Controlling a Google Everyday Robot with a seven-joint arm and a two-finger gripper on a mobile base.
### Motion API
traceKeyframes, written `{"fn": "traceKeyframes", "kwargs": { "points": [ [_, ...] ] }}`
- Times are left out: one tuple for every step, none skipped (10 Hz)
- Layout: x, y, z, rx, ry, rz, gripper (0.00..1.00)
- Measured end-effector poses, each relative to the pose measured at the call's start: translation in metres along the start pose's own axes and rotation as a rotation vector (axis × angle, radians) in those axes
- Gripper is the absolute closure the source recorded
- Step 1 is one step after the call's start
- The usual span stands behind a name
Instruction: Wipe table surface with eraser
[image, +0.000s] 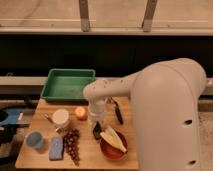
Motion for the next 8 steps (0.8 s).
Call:
{"fn": "traceKeyframes", "kwargs": {
  "points": [
    [0.001, -0.016, -0.002, 0.001, -0.006, 0.029, 1.00],
    [-0.003, -0.022, -0.002, 0.001, -0.005, 0.035, 1.00],
    [-0.012, -0.029, -0.001, 0.000, -0.003, 0.037, 1.00],
    [-0.020, -0.033, 0.001, 0.000, 0.000, 0.037, 1.00],
    [-0.027, -0.037, 0.003, -0.003, 0.004, 0.037, 1.00],
    [-0.035, -0.038, 0.006, -0.010, 0.004, 0.031, 1.00],
    [-0.042, -0.035, 0.006, -0.015, 0.001, 0.019, 1.00],
    [-0.047, -0.029, 0.007, -0.020, 0.000, 0.003, 1.00]
  ]
}}
